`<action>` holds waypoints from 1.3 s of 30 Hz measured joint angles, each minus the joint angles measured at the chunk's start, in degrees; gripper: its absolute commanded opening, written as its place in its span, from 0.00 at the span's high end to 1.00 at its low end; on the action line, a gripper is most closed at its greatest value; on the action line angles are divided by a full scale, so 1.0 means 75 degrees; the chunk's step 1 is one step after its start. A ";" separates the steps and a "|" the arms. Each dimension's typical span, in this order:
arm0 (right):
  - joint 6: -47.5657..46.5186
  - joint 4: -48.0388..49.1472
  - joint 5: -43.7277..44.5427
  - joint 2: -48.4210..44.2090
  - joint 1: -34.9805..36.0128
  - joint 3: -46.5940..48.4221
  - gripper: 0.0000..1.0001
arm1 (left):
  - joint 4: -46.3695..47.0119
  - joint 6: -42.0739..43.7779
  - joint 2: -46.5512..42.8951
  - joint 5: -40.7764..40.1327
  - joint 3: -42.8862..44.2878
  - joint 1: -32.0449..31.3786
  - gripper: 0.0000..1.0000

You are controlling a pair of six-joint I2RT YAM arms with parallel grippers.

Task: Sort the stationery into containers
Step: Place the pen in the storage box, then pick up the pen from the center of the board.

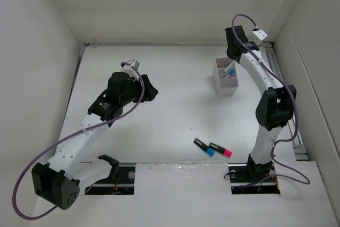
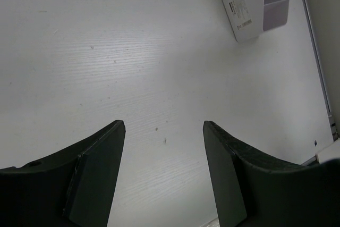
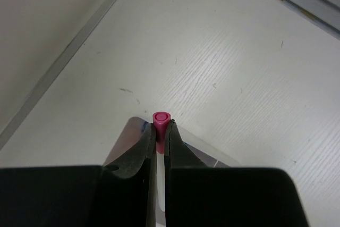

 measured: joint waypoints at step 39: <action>-0.1195 -0.2760 -0.5715 -0.3351 0.4389 -0.4371 0.34 | -0.0178 0.0128 -0.0119 -0.0402 0.0076 0.0000 0.42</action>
